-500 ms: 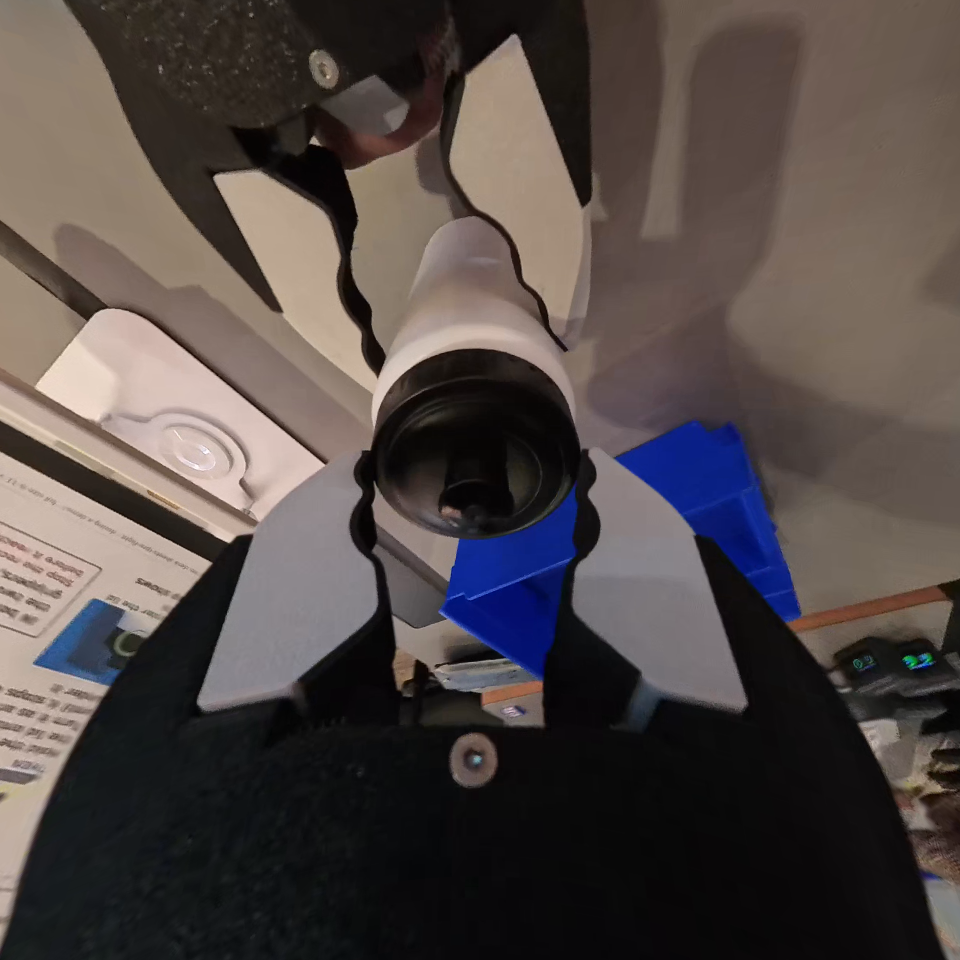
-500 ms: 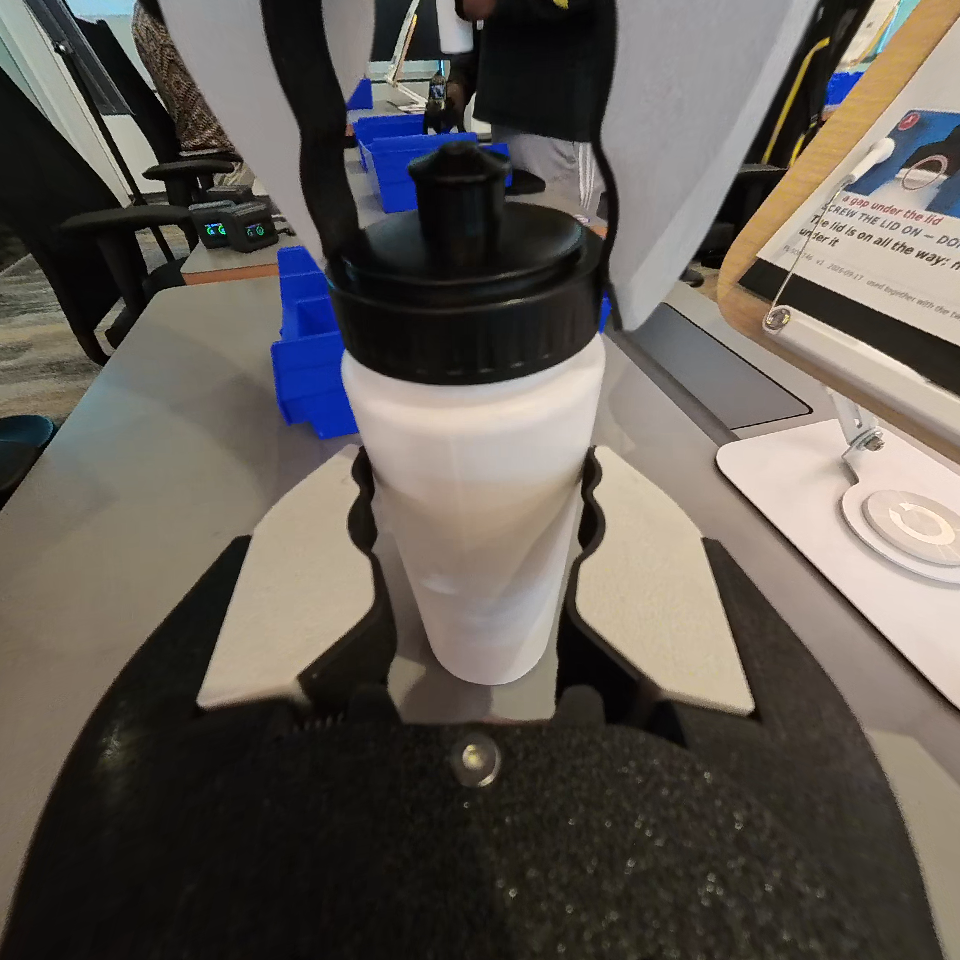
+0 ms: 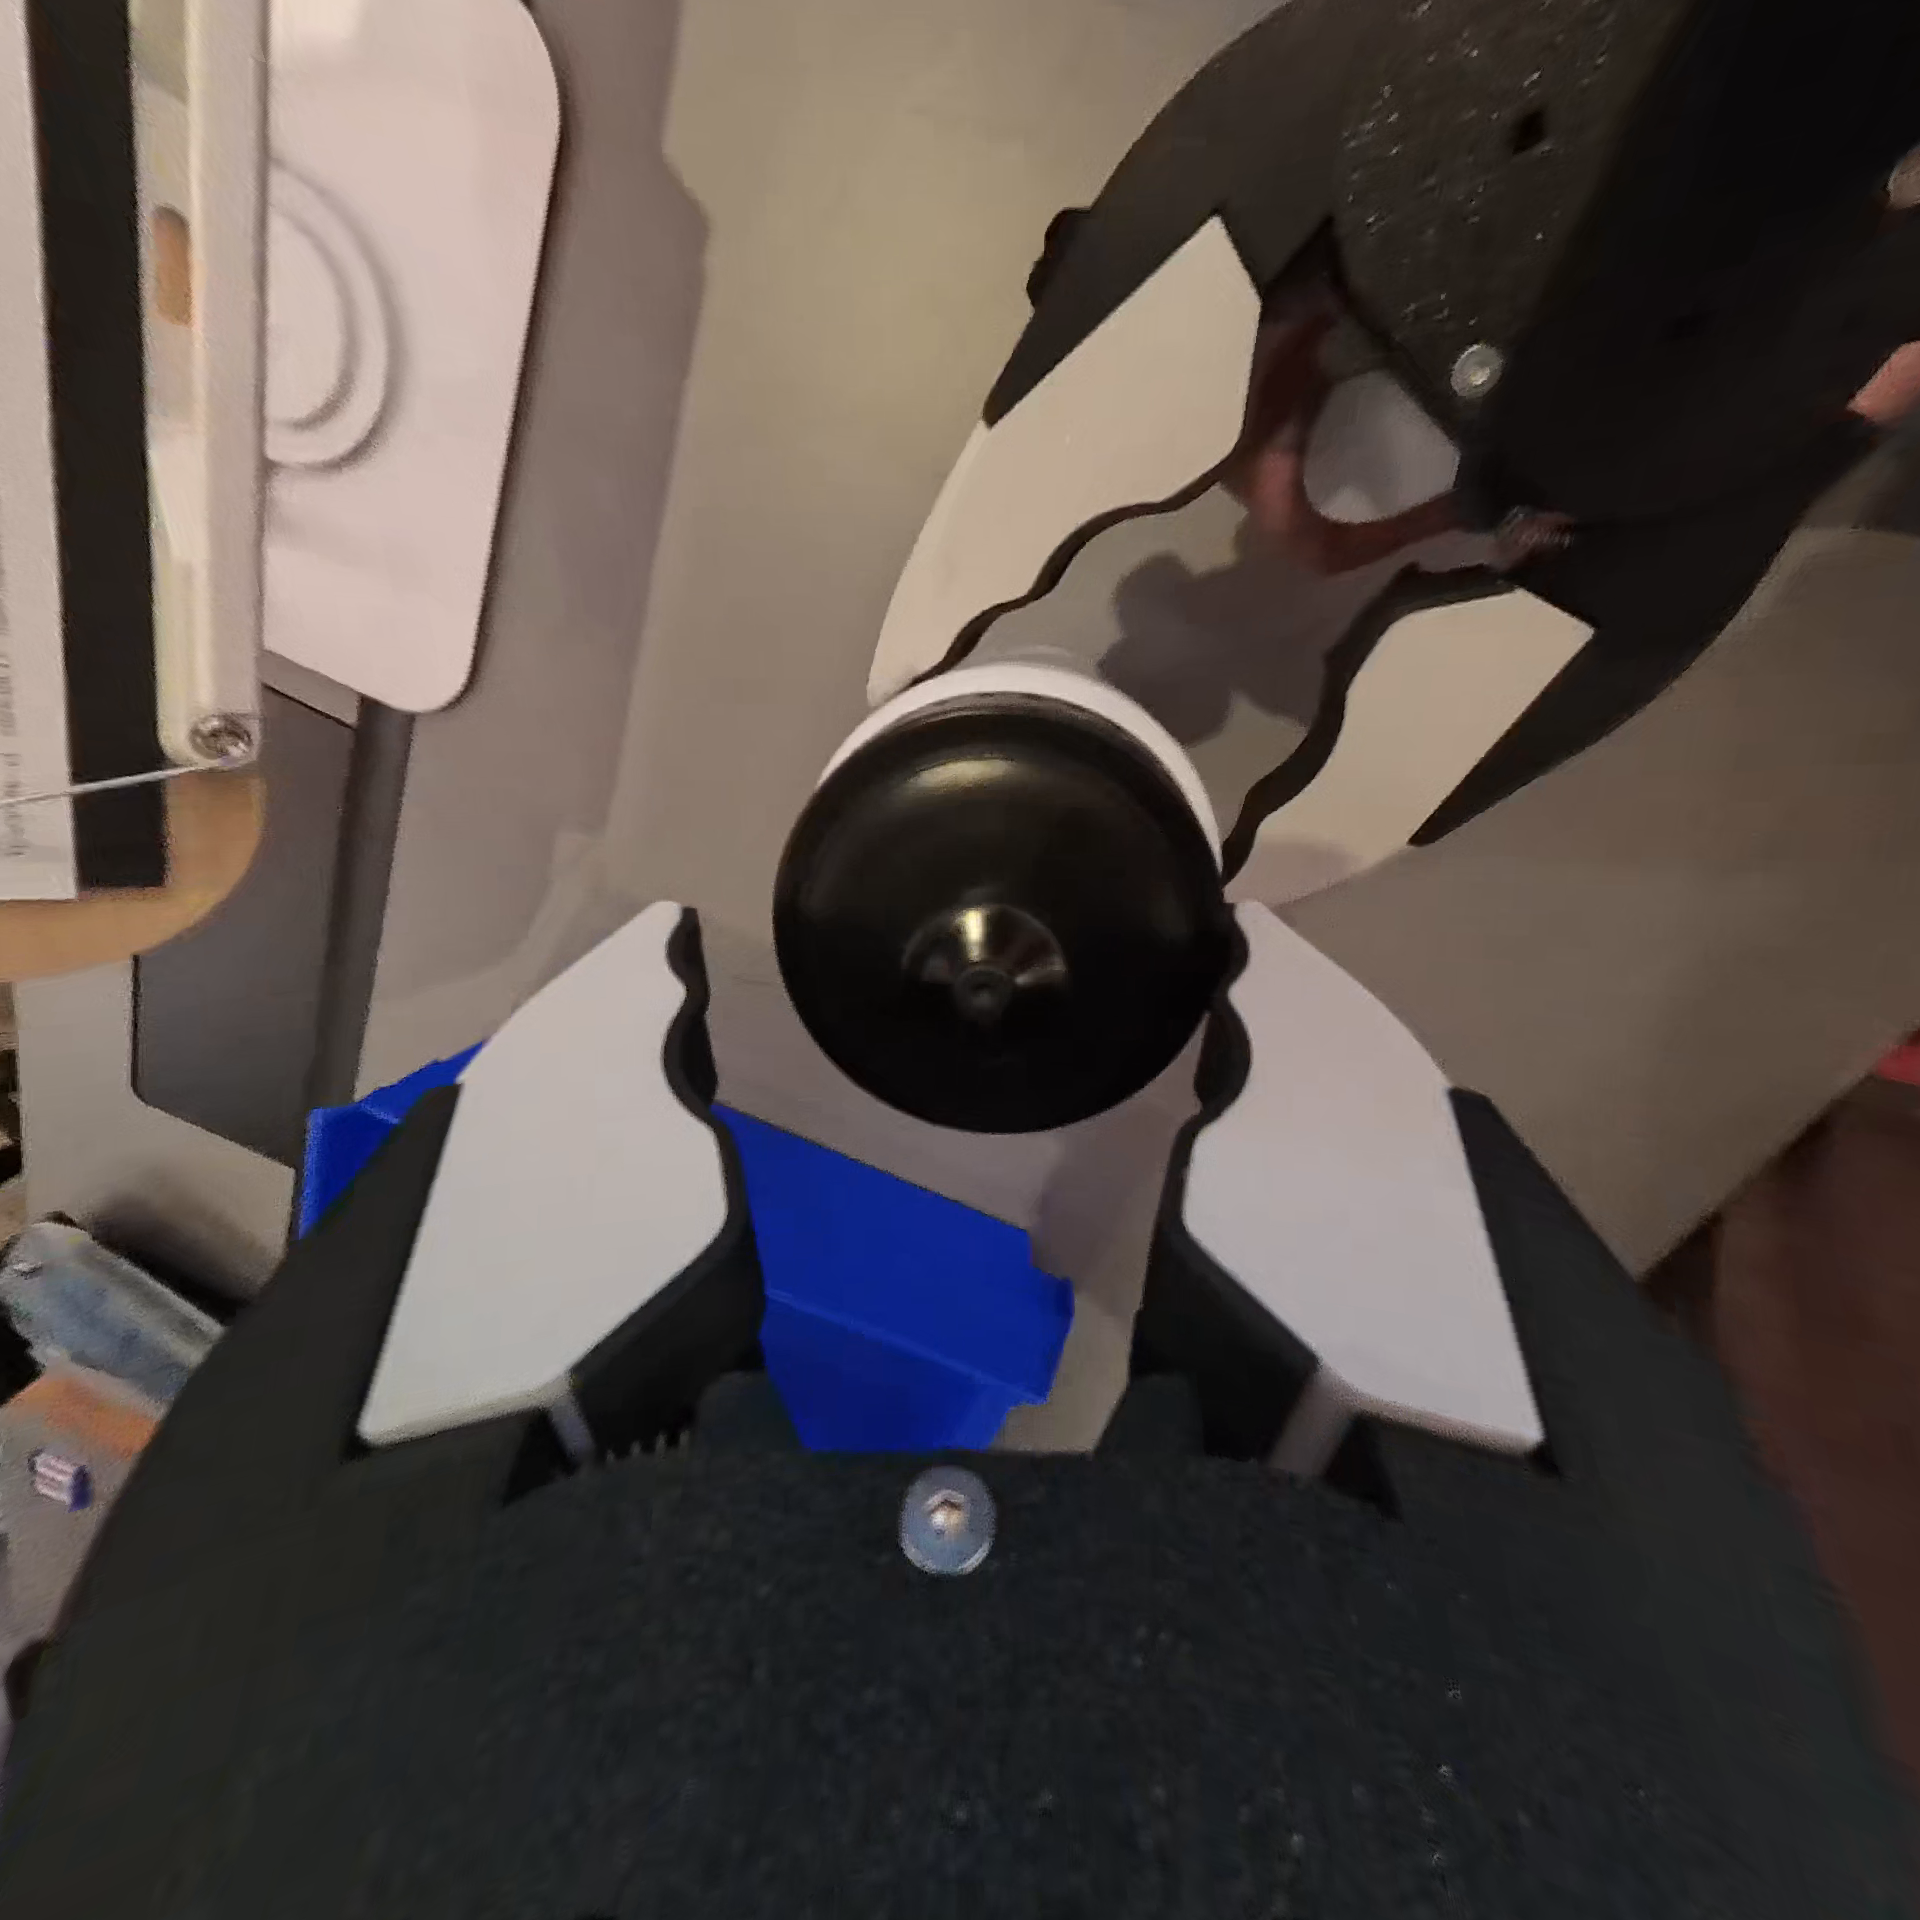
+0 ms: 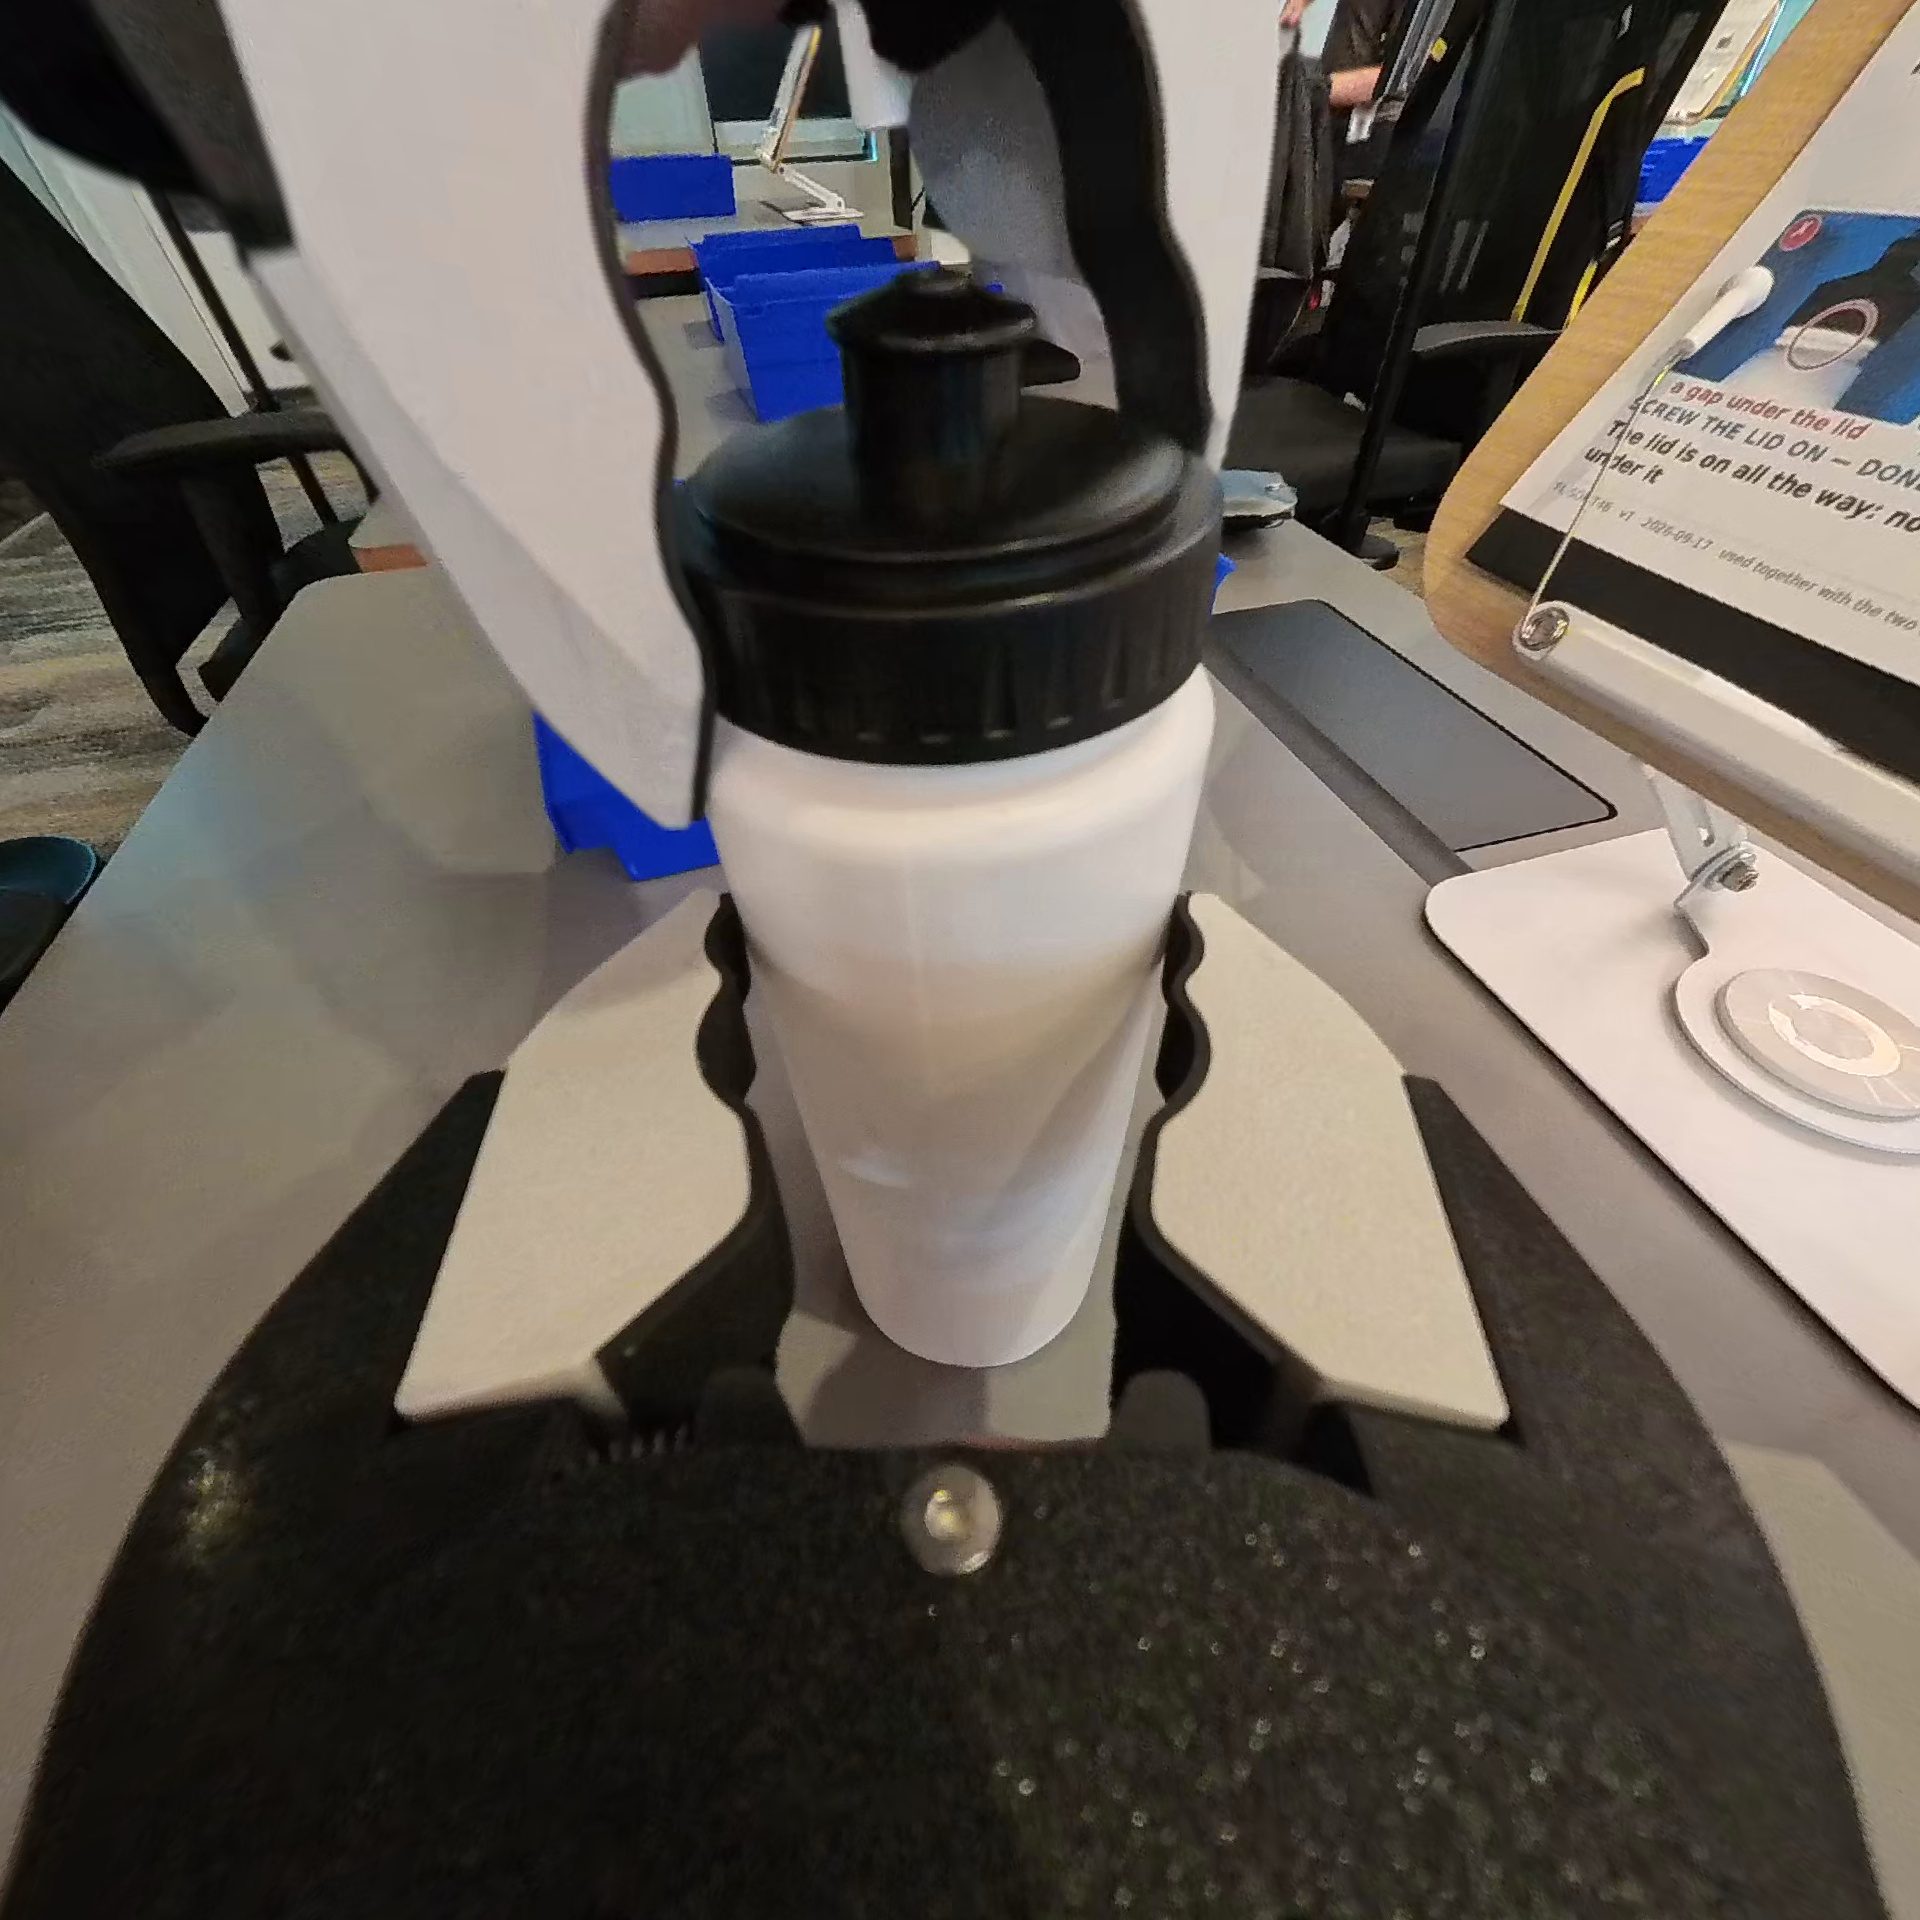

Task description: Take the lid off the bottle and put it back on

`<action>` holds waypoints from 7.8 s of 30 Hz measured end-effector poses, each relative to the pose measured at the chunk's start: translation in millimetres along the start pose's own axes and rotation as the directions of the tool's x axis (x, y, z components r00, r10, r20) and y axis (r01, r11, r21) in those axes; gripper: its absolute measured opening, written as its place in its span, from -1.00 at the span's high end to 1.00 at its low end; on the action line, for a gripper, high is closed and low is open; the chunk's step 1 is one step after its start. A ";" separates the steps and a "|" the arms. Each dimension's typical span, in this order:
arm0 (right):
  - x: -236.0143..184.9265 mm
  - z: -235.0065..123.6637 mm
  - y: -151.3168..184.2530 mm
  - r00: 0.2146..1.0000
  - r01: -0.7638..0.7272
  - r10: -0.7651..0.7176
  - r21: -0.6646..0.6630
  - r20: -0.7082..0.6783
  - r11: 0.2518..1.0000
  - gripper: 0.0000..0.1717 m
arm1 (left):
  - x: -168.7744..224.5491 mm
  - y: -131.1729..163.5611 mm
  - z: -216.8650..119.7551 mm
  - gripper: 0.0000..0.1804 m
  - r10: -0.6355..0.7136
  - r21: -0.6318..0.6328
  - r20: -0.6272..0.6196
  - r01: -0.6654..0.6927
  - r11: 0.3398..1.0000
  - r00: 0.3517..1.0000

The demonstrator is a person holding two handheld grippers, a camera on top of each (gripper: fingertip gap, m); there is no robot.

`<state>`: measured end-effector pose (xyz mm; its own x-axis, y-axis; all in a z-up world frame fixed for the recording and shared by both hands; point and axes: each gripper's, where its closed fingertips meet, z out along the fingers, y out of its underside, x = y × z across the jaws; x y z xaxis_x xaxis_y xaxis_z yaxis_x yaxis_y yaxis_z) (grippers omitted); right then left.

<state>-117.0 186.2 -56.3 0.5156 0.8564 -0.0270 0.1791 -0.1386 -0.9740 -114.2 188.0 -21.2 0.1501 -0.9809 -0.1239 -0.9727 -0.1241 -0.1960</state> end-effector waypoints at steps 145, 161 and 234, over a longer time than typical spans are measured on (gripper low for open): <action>-6.0 3.5 8.2 1.000 -0.007 0.007 -0.023 0.025 1.000 0.13 | 5.7 4.2 -14.2 0.23 0.491 -0.058 -0.062 -0.494 0.867 0.869; -5.4 3.3 8.7 0.999 -0.015 0.016 -0.018 0.029 1.000 0.13 | -11.9 -8.5 -29.8 -0.07 0.274 -0.017 -0.065 -0.276 0.961 0.959; -7.0 32.1 31.2 1.000 0.003 -0.002 -0.014 0.021 1.000 0.00 | 3.4 10.2 -8.5 0.19 0.709 -0.022 -0.104 -0.714 0.700 0.698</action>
<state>-141.9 191.9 -93.6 0.4971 0.8672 -0.0294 0.1923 -0.1431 -0.9708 -125.1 182.2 -15.3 -0.6029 -0.7881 -0.1242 -0.7919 0.6101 -0.0272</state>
